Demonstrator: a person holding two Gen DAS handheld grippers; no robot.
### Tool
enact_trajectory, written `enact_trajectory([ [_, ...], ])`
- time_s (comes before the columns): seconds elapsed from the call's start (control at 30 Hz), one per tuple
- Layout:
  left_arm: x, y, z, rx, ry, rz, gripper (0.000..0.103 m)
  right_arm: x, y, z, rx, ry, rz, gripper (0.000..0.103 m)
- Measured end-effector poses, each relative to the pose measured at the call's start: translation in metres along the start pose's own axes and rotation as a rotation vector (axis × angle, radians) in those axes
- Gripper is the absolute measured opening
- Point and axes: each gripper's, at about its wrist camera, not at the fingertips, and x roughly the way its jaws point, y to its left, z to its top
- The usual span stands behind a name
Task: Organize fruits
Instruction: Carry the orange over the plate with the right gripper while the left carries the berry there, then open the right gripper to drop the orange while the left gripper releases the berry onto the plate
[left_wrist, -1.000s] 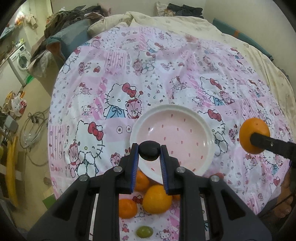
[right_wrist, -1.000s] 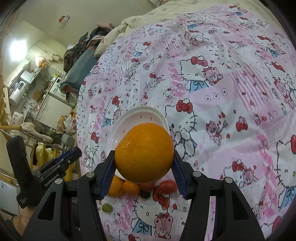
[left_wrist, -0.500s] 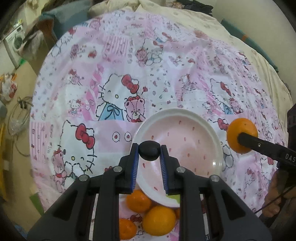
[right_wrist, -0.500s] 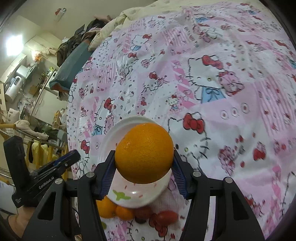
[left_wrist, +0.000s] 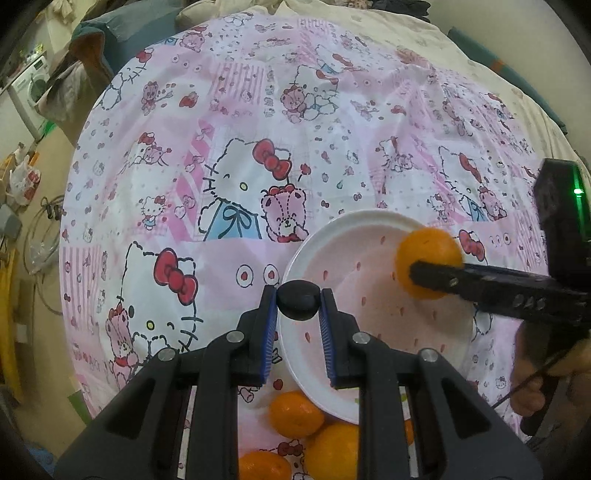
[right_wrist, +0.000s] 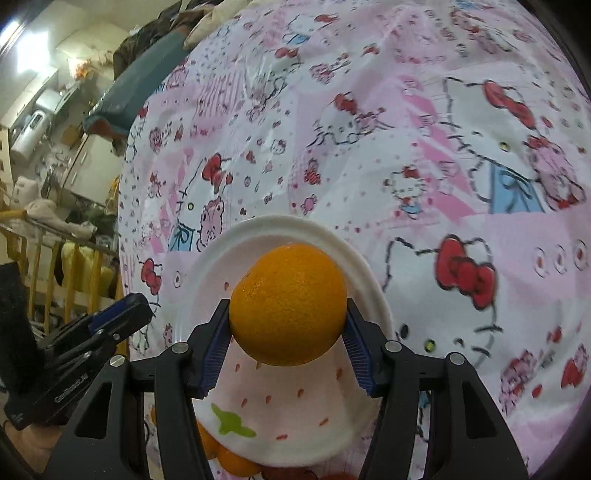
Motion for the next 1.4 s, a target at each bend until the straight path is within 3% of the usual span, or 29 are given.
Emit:
enact_trajectory([
  [0.33, 0.002, -0.008, 0.0, 0.024, -0.001, -0.004, 0.019, 0.022, 0.008, 0.001, -0.061, 0.046, -0.049, 0.064],
  [0.5, 0.011, -0.012, -0.002, 0.04, 0.016, -0.023, 0.019, 0.005, 0.008, 0.001, -0.046, 0.011, -0.03, 0.082],
  [0.73, 0.02, -0.024, 0.004, 0.077, -0.012, -0.067, 0.019, -0.044, -0.005, -0.001, 0.072, -0.082, 0.002, 0.082],
  [0.97, 0.041, -0.038, 0.013, 0.099, 0.017, -0.072, 0.019, -0.094, -0.016, -0.032, 0.19, -0.13, -0.018, 0.083],
  [1.03, 0.046, -0.041, 0.014, 0.112, 0.024, -0.065, 0.019, -0.103, -0.021, -0.042, 0.215, -0.142, -0.048, 0.083],
  [1.2, 0.057, -0.043, 0.016, 0.111, 0.037, -0.055, 0.019, -0.11, -0.036, -0.066, 0.288, -0.158, -0.023, 0.083],
  [1.4, 0.064, -0.051, 0.015, 0.145, 0.043, -0.039, 0.02, -0.116, -0.045, -0.069, 0.295, -0.176, -0.023, 0.083],
])
